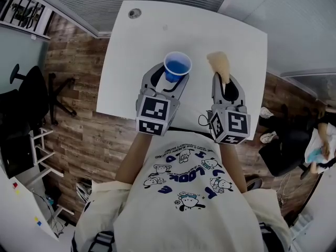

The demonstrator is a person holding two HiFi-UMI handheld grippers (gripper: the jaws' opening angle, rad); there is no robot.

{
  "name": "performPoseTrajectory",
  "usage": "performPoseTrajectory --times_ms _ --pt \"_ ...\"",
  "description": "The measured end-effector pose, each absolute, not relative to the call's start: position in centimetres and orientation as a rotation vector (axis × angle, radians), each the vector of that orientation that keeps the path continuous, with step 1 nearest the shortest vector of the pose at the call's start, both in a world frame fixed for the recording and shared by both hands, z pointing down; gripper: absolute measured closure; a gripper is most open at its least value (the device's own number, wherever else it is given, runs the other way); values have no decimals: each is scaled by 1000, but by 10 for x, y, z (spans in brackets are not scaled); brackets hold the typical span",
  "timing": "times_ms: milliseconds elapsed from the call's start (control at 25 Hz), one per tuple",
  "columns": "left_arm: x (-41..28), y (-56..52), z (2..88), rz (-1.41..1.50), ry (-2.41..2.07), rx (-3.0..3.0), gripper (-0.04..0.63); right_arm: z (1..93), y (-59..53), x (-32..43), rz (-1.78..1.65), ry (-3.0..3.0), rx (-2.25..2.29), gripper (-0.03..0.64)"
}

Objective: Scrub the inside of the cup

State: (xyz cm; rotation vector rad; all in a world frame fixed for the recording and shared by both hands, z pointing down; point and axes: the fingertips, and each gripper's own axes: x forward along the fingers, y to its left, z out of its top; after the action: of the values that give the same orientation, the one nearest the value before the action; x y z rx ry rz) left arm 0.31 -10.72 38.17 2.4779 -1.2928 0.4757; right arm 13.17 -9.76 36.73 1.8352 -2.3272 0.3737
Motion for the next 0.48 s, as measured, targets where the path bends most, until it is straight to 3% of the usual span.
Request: performPoseTrajectory --times_ms 480 --pt "2 -107 386 445 -1333 2444 301 373 -94 133 405 -2316 1867 525"
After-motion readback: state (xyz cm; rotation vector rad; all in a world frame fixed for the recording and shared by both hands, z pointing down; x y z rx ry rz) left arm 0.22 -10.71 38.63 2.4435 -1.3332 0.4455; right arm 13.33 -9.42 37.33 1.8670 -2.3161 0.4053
